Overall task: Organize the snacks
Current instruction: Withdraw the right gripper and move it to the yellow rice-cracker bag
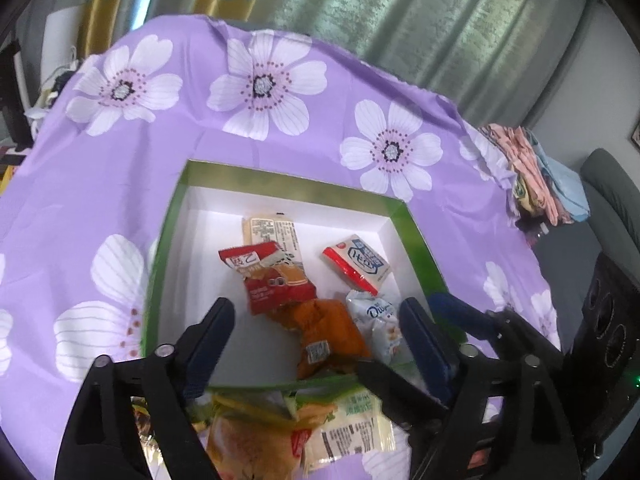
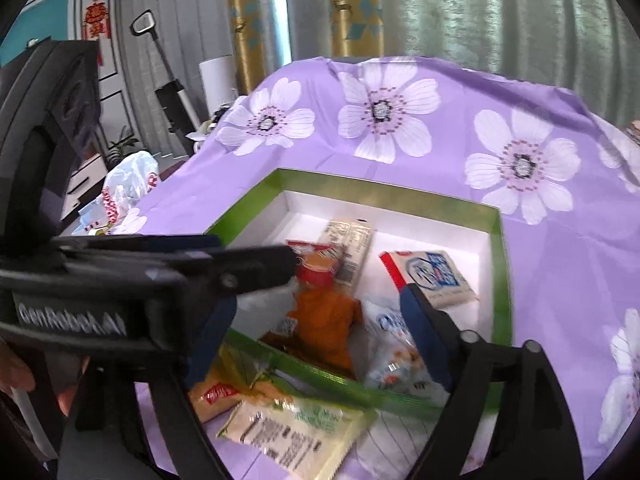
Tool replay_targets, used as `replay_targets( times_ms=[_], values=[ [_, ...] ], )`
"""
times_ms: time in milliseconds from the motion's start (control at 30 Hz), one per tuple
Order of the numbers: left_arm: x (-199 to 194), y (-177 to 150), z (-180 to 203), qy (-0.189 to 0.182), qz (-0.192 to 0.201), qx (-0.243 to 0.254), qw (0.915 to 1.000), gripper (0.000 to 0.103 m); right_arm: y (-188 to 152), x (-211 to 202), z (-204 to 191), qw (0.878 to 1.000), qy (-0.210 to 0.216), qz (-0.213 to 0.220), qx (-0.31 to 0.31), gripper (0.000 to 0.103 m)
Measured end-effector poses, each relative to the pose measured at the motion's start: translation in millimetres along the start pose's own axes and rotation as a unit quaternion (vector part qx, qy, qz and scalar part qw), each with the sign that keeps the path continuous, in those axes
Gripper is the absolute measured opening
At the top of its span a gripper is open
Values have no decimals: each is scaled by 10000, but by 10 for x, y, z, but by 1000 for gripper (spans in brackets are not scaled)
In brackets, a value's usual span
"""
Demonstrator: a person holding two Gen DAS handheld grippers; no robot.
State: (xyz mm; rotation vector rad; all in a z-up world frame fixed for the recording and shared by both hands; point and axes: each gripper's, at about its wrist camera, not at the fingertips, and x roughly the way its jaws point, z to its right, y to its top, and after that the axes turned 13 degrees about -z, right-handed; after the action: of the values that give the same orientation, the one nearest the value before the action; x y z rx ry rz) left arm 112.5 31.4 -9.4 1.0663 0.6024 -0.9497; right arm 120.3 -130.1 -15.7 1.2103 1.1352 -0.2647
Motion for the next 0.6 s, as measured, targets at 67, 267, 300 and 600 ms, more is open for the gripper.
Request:
replay_targets(
  times_ms=[67,267,300,600],
  values=[
    [-88,-59,0,-22,50,-54,10000,96,-57,-85,-1,10000,-73,14,54,87],
    [-309,-261,35,-59,123,-110,9998,98,-264,-404,-40,9994,-270,142,173,96],
    [-343,-296,42,-51,137,-118,9998,98,-285,-436,-52,9993,-299,149,177,96],
    [-642,-655,158,74,242,-58,9997,99,-535,-817,-119,9981,-446,292,319,97]
  ],
)
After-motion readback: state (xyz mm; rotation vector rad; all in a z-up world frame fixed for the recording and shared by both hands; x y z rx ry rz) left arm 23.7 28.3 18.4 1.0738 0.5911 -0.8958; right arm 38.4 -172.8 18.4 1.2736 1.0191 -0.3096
